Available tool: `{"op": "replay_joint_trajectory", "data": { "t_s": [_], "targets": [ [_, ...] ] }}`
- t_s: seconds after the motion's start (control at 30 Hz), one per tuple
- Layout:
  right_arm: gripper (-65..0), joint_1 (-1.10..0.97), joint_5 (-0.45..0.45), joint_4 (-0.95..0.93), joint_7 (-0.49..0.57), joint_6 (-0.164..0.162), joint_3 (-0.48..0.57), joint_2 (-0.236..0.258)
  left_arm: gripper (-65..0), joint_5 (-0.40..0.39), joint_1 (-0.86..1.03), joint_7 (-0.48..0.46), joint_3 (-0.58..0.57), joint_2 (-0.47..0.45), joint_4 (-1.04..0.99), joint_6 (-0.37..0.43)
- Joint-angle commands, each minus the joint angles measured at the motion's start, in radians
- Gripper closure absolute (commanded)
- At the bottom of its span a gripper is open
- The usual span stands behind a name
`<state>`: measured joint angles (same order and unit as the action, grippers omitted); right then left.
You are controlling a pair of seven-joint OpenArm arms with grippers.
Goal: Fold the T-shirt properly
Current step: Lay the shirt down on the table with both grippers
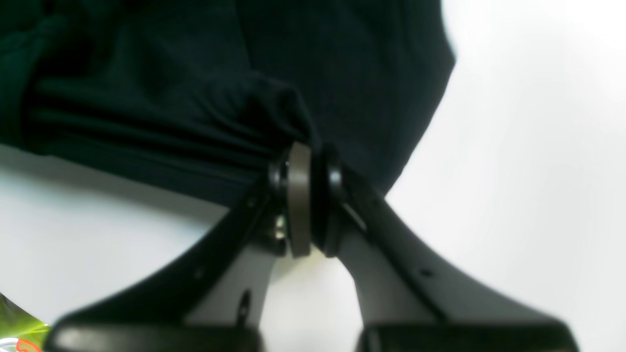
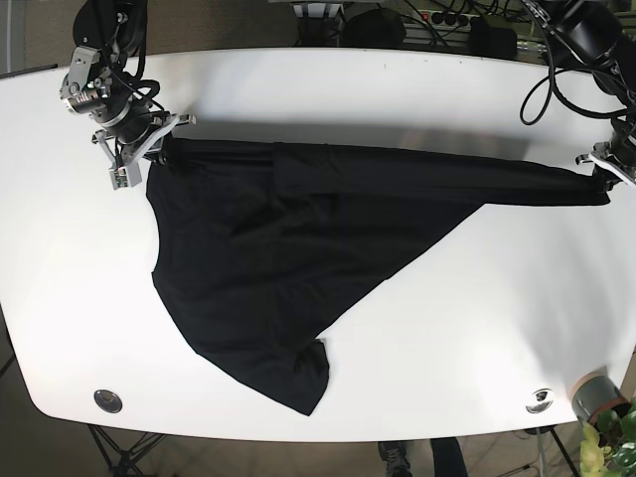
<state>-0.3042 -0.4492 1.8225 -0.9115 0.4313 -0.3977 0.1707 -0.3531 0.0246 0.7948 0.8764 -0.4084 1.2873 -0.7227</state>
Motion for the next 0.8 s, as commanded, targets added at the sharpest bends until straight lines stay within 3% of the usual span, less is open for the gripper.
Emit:
{"op": "replay_joint_trajectory", "data": {
  "t_s": [0.0,0.07,0.2,0.3,0.37,0.77],
  "targets": [
    [-4.3,0.009,0.025,0.024,0.024,-0.016,-0.011,-0.003,0.0,0.009,-0.008,-0.031,0.014,-0.040,0.022,0.025],
    [-9.4,0.009,0.025,0.039,0.022,-0.016,-0.011,-0.010,0.0,0.009,-0.008,-0.031,0.014,-0.040,0.022,0.025],
    [-29.3,0.018,0.031,0.081,0.022,-0.016,-0.013,-0.041,0.0,0.009,-0.010,-0.031,0.010,-0.040,0.024,0.025],
    [-40.0,0.024,0.026,0.093,0.022,-0.016,-0.011,-0.050,0.0,0.009,-0.010,-0.031,0.008,-0.040,0.024,0.025],
    [-42.5,0.036,0.025,0.101,0.022,-0.016,-0.011,-0.050,0.0,0.009,-0.010,-0.031,0.008,-0.040,0.024,0.025],
    [-42.3,0.075,0.031,0.101,0.022,-0.016,-0.010,-0.052,0.0,0.009,-0.016,-0.031,0.007,-0.047,0.024,0.025]
  ]
}}
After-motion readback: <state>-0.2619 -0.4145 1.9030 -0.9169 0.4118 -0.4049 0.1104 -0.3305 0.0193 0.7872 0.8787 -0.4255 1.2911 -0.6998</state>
